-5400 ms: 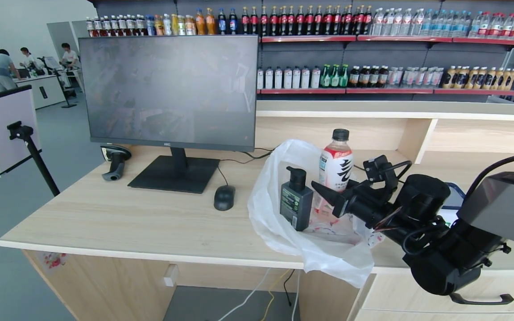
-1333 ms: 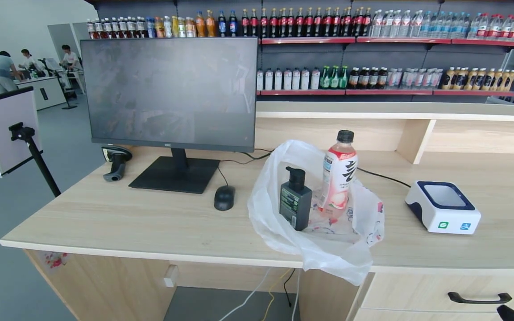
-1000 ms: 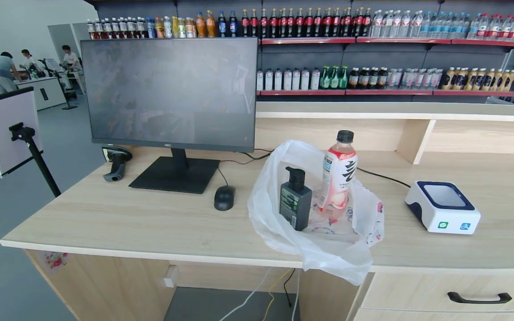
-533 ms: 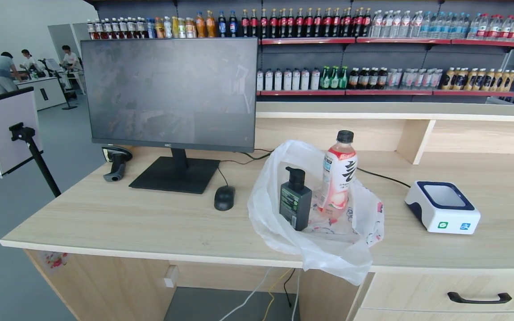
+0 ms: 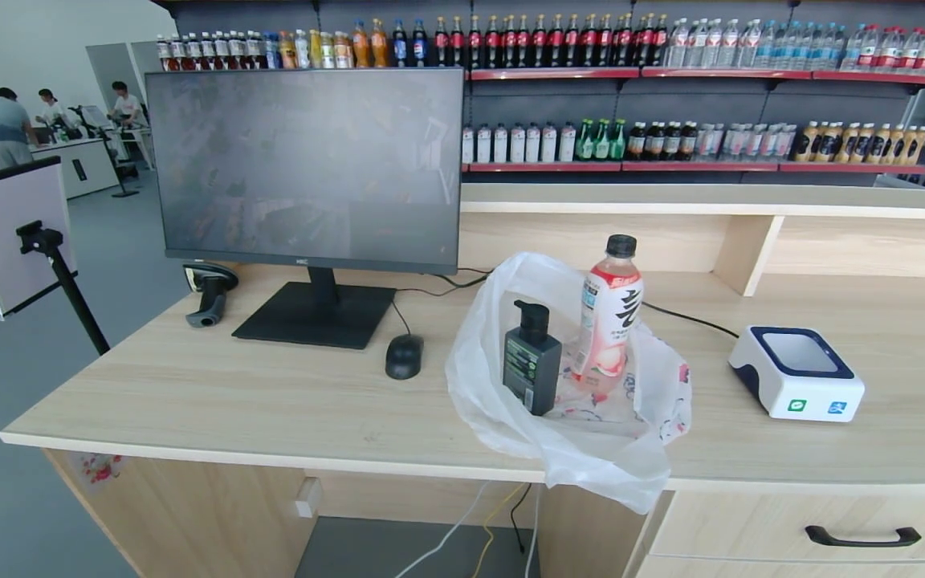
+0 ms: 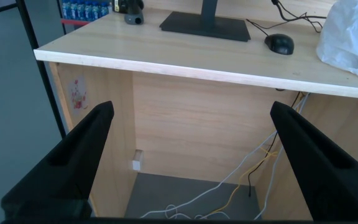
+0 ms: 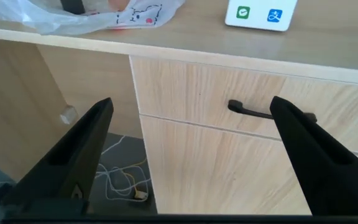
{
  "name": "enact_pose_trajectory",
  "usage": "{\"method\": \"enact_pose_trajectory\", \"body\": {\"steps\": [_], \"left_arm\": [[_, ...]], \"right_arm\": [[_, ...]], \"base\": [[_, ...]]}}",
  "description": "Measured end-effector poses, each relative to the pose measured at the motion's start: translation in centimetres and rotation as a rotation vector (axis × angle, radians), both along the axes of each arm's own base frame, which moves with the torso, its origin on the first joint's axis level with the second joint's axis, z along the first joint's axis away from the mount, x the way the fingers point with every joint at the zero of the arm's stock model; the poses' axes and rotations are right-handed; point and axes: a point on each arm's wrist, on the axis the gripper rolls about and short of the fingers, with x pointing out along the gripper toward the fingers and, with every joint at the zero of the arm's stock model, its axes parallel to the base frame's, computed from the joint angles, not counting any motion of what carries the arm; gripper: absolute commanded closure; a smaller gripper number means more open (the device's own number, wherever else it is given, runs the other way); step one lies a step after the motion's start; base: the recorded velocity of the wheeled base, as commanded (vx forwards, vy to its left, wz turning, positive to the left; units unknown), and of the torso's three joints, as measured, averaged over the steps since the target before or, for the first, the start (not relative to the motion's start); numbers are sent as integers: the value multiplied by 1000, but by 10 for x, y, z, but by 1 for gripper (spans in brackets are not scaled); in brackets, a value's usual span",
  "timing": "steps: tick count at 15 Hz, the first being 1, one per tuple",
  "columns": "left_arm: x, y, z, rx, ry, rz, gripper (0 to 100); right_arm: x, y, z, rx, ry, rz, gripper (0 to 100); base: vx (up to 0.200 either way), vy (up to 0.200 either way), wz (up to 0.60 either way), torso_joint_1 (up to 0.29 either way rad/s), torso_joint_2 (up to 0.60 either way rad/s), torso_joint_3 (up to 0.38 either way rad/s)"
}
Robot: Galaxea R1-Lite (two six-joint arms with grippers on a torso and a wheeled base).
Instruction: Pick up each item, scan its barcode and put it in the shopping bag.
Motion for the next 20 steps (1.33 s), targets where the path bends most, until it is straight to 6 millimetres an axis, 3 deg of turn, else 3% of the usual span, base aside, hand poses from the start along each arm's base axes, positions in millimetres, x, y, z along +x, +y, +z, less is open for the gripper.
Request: {"method": "enact_pose_trajectory", "body": {"steps": [9, 14, 20], "left_arm": [[0, 0, 0, 1, 0, 0, 0], [0, 0, 0, 0, 0, 0, 0], [0, 0, 0, -4, 1, 1, 0]], "right_arm": [[-1, 0, 0, 36, -12, -137, 0], [-7, 0, -1, 36, -95, -121, 0], [-9, 0, -2, 46, -120, -124, 0]], "base": [[0, 0, 0, 0, 0, 0], [0, 0, 0, 0, 0, 0], [-200, 0, 0, 4, 0, 3]]}}
